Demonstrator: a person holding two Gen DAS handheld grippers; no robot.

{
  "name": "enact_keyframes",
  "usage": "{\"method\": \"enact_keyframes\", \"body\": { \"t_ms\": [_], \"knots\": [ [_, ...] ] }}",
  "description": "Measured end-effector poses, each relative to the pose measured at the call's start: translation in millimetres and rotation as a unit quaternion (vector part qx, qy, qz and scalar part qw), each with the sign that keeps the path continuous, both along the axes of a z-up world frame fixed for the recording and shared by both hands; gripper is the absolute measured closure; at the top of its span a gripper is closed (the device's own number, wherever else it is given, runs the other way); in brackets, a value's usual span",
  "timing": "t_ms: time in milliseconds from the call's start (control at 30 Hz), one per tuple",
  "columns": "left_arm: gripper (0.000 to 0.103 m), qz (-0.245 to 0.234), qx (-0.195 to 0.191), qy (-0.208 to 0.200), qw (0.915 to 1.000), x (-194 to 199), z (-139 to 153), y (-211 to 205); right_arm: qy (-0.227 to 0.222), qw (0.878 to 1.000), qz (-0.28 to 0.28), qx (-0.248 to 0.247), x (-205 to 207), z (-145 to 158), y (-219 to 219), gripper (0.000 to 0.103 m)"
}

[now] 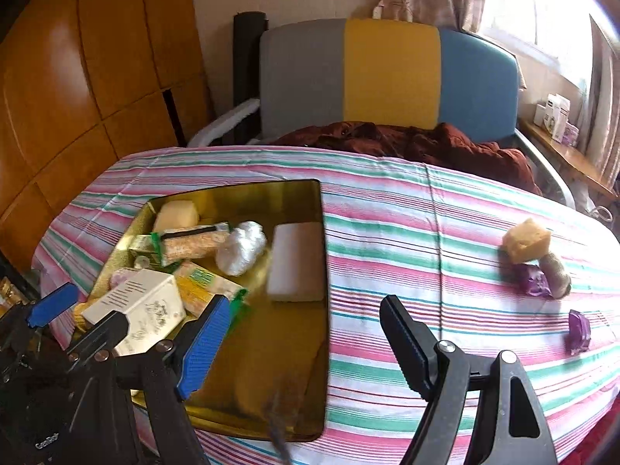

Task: Organize objects
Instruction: 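Move both grippers toward the yellow sponge, sock and purple packets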

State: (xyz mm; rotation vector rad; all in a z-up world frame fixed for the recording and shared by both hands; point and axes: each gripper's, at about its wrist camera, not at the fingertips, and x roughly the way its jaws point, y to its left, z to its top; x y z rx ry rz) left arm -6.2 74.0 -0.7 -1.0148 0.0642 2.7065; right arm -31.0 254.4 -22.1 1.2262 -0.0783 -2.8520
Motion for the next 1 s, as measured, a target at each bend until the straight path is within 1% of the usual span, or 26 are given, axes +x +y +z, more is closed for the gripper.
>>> {"method": "enact_keyframes", "body": {
  "t_ms": [367, 567, 1000],
  "knots": [
    [0.024, -0.021, -0.016, -0.008, 0.9996, 3, -7, 17, -0.013, 0.999, -0.038, -0.008, 1, -10, 39, 0.023],
    [0.024, -0.034, -0.028, -0.012, 0.999, 5, -10, 29, -0.016, 0.998, -0.062, -0.003, 4, -13, 65, 0.022],
    [0.024, -0.059, -0.042, -0.009, 0.9973, 9, -9, 50, -0.038, 0.993, -0.115, 0.011, 8, -16, 126, 0.022]
  ]
}}
